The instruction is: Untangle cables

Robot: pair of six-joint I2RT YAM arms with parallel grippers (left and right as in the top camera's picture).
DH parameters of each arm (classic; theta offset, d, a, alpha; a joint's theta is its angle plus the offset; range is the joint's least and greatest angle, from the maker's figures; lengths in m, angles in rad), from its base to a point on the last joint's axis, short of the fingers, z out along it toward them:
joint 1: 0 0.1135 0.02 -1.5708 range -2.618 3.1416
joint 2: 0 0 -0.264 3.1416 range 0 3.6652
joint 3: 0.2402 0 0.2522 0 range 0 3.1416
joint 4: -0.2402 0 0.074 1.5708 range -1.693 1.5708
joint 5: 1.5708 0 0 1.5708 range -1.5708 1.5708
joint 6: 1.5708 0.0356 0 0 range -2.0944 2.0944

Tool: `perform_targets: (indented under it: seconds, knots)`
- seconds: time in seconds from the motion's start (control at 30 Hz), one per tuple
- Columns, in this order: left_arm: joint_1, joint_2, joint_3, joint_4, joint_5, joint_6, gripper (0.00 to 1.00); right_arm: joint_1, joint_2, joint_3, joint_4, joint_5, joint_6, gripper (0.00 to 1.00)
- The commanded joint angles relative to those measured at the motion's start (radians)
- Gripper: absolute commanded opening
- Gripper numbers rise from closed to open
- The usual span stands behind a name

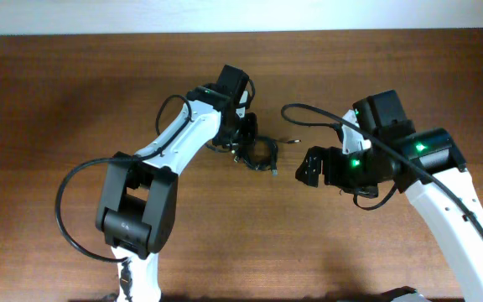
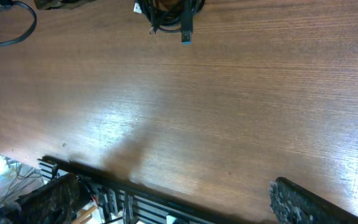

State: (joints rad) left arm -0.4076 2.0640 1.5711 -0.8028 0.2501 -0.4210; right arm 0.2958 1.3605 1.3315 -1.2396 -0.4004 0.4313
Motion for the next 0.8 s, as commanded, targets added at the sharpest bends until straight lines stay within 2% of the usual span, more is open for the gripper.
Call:
perform_targets:
  seconds: [0.0,0.37,0.57,0.77]
  knots:
    - [-0.006,0.036,0.011,-0.005,-0.019,-0.011,0.37,0.007,0.004,0.002,0.006,0.009,0.004,0.98]
    - [-0.012,0.064,0.011,-0.022,-0.04,0.007,0.36,0.007,0.004,0.002,0.024,0.013,0.004,0.99]
    - [-0.012,0.064,0.011,-0.022,-0.041,0.007,0.29,0.007,0.004,0.002,0.025,0.013,0.004,0.99]
    - [-0.012,0.064,0.008,-0.028,-0.061,0.011,0.3,0.007,0.004,0.002,0.025,0.013,0.004,0.99]
